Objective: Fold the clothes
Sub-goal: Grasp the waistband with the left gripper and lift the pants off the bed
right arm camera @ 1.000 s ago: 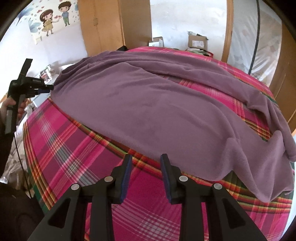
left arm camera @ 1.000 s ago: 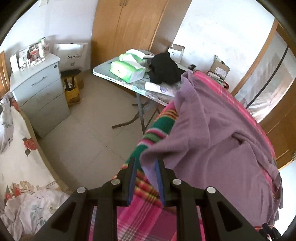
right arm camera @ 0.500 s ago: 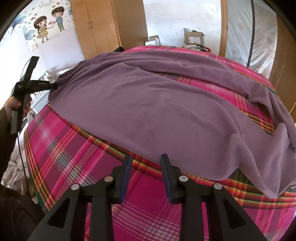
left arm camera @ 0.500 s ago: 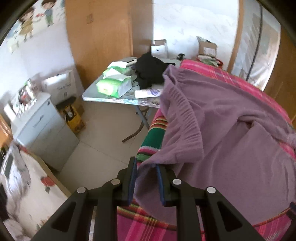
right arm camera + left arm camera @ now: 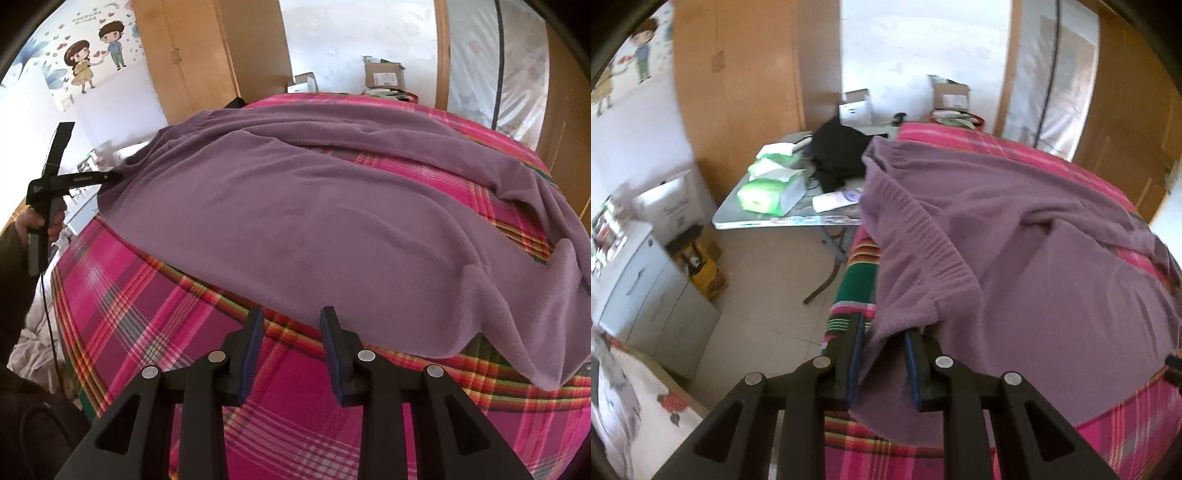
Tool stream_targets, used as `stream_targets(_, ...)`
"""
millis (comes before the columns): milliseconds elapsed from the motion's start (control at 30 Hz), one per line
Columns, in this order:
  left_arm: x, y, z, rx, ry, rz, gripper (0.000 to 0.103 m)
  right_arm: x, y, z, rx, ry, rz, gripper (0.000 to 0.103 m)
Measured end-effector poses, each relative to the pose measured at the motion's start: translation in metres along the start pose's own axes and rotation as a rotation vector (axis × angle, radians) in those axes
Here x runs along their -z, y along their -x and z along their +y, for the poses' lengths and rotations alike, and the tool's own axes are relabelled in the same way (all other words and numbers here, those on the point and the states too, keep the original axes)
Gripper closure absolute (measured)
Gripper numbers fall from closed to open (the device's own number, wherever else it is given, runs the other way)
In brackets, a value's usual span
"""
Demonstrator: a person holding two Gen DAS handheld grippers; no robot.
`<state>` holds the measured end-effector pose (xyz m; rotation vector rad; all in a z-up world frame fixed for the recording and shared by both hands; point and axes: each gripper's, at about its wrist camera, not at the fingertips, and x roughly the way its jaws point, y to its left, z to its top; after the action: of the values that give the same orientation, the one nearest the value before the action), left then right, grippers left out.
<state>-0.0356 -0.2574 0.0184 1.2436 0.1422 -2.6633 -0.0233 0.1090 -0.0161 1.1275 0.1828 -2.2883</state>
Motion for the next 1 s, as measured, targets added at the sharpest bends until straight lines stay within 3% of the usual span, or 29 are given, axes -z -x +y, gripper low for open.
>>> stream_targets(300,0.002,-0.002,-0.017,-0.052,-0.111,-0.023,0.079,0.000,-0.002,0.000,-0.016,-0.012,-0.001,0.070)
stream_targets(567,-0.013,-0.018,-0.031,-0.137,-0.178,0.027,0.078,0.001,-0.002,0.001,-0.015,-0.019,-0.006,0.070)
stream_targets(633,-0.015,-0.020,-0.027,-0.095,-0.125,0.033,0.082,0.002,-0.002,0.000,-0.015,-0.028,-0.007,0.070)
stream_targets(700,-0.017,-0.018,-0.017,-0.052,-0.049,0.023,0.094,0.003,-0.001,-0.001,-0.013,-0.033,-0.008,0.070)
stream_targets(900,-0.009,0.005,0.012,0.002,0.109,-0.046,0.099,0.005,0.002,-0.001,0.000,-0.035,-0.016,0.070)
stream_targets(1000,-0.005,0.010,0.038,0.041,0.249,-0.056,0.100,0.005,0.005,-0.001,0.013,-0.022,-0.023,0.070)
